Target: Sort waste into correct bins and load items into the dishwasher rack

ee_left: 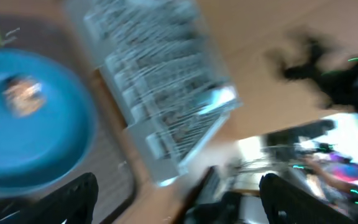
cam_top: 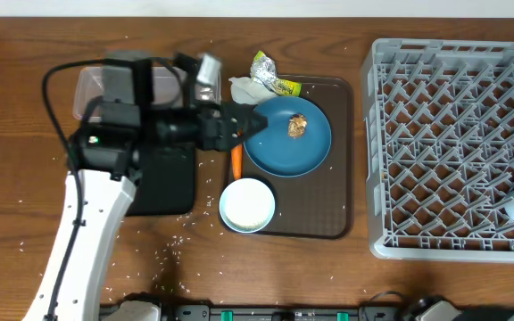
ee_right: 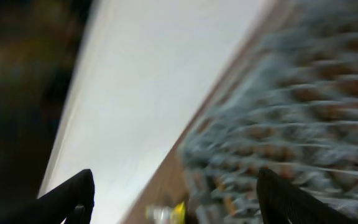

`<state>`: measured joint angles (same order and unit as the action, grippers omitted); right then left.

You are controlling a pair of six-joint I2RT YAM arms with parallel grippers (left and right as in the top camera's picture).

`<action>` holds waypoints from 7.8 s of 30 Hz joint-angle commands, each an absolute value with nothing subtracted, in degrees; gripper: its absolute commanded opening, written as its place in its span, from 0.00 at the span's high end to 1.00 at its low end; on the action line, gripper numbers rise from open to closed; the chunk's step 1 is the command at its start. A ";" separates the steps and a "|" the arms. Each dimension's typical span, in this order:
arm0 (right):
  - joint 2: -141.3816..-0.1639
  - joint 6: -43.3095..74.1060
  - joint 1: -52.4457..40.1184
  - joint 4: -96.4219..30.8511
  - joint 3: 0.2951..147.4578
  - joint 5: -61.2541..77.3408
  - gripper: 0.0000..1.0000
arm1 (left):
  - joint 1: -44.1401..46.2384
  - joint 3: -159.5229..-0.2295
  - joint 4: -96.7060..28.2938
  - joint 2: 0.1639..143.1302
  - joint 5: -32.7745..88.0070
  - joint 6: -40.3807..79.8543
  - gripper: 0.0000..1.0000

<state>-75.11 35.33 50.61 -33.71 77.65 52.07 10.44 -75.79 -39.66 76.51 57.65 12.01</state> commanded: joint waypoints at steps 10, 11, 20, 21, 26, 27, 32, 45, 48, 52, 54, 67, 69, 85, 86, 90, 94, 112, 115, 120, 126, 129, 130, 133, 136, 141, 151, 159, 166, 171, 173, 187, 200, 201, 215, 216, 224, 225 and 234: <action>-68.86 12.47 12.73 -53.89 78.00 19.81 0.24 | 22.81 -75.88 -55.16 80.77 7.01 13.21 0.19; -69.04 11.53 9.98 -54.63 78.00 17.82 0.22 | 22.81 -75.83 -56.18 81.62 7.01 13.43 0.19; -71.75 12.21 -2.33 -55.11 77.97 14.79 0.18 | 24.49 -75.22 -48.18 90.54 7.01 12.53 0.22; -72.31 12.36 -2.85 -55.16 77.97 14.79 0.18 | 24.99 -75.22 -46.94 91.83 6.98 12.53 0.23; -75.35 15.44 -4.32 -56.29 77.97 14.92 0.19 | 26.59 -75.22 -39.92 99.04 6.68 13.28 0.27; -75.75 15.42 -4.32 -56.55 77.97 15.20 0.19 | 26.61 -75.22 -39.22 100.33 6.28 14.20 0.28; -76.53 15.38 -4.32 -57.84 77.97 15.22 0.20 | 26.61 -75.22 -37.21 104.79 0.84 17.47 0.30; -76.51 15.40 -4.38 -57.91 77.97 15.22 0.20 | 28.42 -75.22 -32.23 113.51 2.76 18.13 0.66; -76.51 15.38 -4.38 -57.91 77.97 15.22 0.19 | 29.15 -75.24 -31.81 113.47 2.59 18.09 0.78; -76.51 15.38 -4.38 -57.87 77.97 15.22 0.19 | 29.21 -75.24 -31.88 113.34 2.46 18.09 0.94; -76.51 15.38 -4.38 -57.89 77.95 15.20 0.19 | 29.17 -75.26 -32.21 112.77 2.31 17.85 0.94; -76.53 15.38 -4.38 -57.89 77.97 15.20 0.19 | 27.27 -75.48 -33.47 96.92 1.15 17.67 0.94; -76.53 15.35 -4.38 -57.89 77.95 15.20 0.19 | 26.00 -75.48 -35.09 93.47 0.95 17.63 0.94; -76.53 15.38 -4.38 -57.45 77.95 15.20 0.18 | 14.09 -75.64 -68.90 67.55 -29.56 16.95 0.94; -76.51 15.38 -4.36 -57.25 77.95 15.20 0.18 | 14.09 -75.64 -70.91 67.22 -33.74 18.06 0.94; -76.51 15.40 -4.38 -56.34 77.95 15.22 0.18 | 14.09 -75.00 -78.24 69.19 -48.38 26.39 0.94; -76.51 15.42 -4.38 -55.94 77.97 15.25 0.18 | 14.09 -73.45 -80.82 74.89 -56.07 32.73 0.94; -76.51 15.42 -4.38 -55.99 77.95 15.92 0.18 | 17.23 -73.30 -81.23 93.86 -75.70 39.97 0.94; -76.51 15.40 -4.38 -55.99 77.97 15.90 0.18 | 17.23 -73.41 -82.76 93.51 -75.77 39.97 0.94; -76.51 15.40 -4.38 -56.14 77.95 15.90 0.17 | 17.23 -73.41 -83.13 92.07 -75.61 39.99 0.94; -76.51 14.94 -4.38 -56.16 77.95 16.23 0.13 | 17.23 -76.79 -85.52 87.05 -65.36 41.21 0.94; -76.51 12.32 -4.38 -56.12 77.95 18.96 0.13 | 17.23 -80.95 -85.69 81.54 -57.65 39.99 0.94; -76.51 11.07 -4.38 -56.05 77.95 20.88 0.13 | 17.23 -82.24 -84.42 79.44 -53.89 38.74 0.94; -76.51 6.00 -4.84 -54.89 77.95 29.30 0.13 | 17.23 -84.20 -75.48 72.18 -34.50 26.37 0.94; -76.51 3.03 -5.69 -52.42 77.95 38.30 0.14 | 17.23 -84.09 -67.31 66.37 -16.01 20.69 0.94; -76.51 2.85 -8.82 -48.05 77.97 45.87 0.14 | 17.23 -83.85 -62.89 62.96 -6.00 19.88 0.94; -76.93 1.43 -19.03 -43.07 77.95 41.52 0.21 | 20.16 -83.26 -57.45 64.84 3.90 19.33 0.94; -78.02 6.85 -24.53 -42.52 77.95 27.55 0.58 | 26.48 -83.26 -53.21 65.17 3.44 19.33 0.94; -77.28 7.05 -24.34 -43.11 77.95 19.66 0.99 | 27.62 -83.26 -53.04 65.65 3.38 19.31 0.67; -74.61 7.27 -23.90 -43.33 77.95 8.99 0.99 | 27.64 -83.26 -51.88 65.65 3.44 19.33 0.40; -73.73 8.08 -23.29 -43.75 77.95 1.26 0.99 | 27.64 -83.26 -51.05 65.63 3.49 19.33 0.26; -73.19 23.94 -2.15 -46.11 77.95 -57.39 0.99 | 27.64 -83.29 -50.74 64.20 4.10 19.31 0.01; -84.73 12.62 16.14 -32.71 77.95 -68.99 0.99 | 27.64 -83.29 -53.58 64.23 4.10 19.27 0.02; -86.06 10.87 17.08 -31.44 77.95 -69.01 0.99 | 27.64 -83.29 -53.87 64.23 4.10 19.29 0.02; -99.72 -4.80 19.09 -23.90 77.95 -67.68 0.99 | 27.64 -83.26 -54.35 64.29 4.10 19.25 0.02; -100.44 -4.80 19.09 -23.73 77.95 -68.62 0.99 | 27.64 -83.26 -54.37 64.29 4.10 19.25 0.02; -103.33 -4.80 18.52 -24.69 77.93 -67.70 0.99 | 27.64 -83.26 -54.39 64.29 4.10 19.07 0.02; -103.33 -4.80 18.15 -25.61 77.91 -65.76 0.97 | 27.64 -83.26 -54.39 64.29 4.10 19.07 0.02; -103.31 -4.84 14.52 -32.77 77.91 -58.78 0.31 | 27.64 -83.26 -55.29 64.29 4.10 19.07 0.02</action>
<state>-102.21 -4.84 15.99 -31.99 77.62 -63.81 27.59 -82.83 -54.89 64.82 3.97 19.46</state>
